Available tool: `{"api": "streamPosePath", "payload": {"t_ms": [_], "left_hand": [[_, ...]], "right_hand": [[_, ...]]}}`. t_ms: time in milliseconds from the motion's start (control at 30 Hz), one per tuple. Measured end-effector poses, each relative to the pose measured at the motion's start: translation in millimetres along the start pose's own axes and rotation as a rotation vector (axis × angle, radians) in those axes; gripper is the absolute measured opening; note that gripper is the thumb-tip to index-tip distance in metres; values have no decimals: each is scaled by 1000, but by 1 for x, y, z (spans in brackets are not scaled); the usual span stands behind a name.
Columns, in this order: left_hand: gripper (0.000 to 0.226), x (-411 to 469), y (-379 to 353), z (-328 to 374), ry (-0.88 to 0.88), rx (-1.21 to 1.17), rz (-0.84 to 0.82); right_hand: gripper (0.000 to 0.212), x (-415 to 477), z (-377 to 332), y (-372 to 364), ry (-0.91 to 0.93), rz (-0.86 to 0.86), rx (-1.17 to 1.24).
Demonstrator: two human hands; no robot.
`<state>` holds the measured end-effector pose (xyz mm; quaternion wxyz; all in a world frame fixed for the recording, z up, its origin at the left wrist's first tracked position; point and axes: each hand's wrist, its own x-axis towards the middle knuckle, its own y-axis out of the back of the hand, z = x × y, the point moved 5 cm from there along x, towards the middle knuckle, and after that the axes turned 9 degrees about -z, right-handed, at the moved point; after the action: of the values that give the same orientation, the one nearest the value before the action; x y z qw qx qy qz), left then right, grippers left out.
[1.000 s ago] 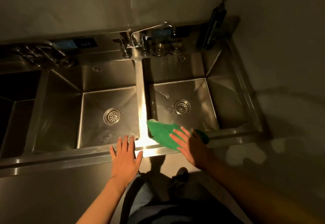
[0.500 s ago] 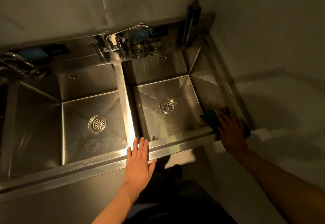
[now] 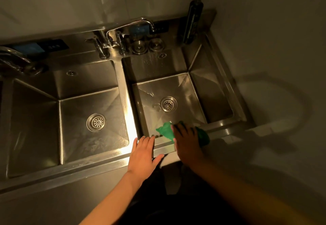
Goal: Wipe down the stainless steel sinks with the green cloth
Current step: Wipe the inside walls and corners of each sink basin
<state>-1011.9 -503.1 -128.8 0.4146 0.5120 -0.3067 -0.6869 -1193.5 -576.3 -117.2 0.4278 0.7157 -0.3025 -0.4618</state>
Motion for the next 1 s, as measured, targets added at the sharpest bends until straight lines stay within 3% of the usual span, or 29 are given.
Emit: {"api": "streamPosePath", "payload": {"t_ms": [267, 433, 833, 1000], "left_hand": [[74, 0, -2, 2, 25, -190, 126], [82, 10, -7, 29, 111, -170, 168], [91, 115, -17, 188, -20, -88, -30], [92, 151, -22, 231, -70, -127, -67]], "right_hand": [[82, 3, -22, -18, 258, -55, -37], [62, 0, 9, -5, 417, -65, -6], [58, -9, 209, 41, 181, -44, -58], [55, -8, 241, 50, 33, -84, -21]]}}
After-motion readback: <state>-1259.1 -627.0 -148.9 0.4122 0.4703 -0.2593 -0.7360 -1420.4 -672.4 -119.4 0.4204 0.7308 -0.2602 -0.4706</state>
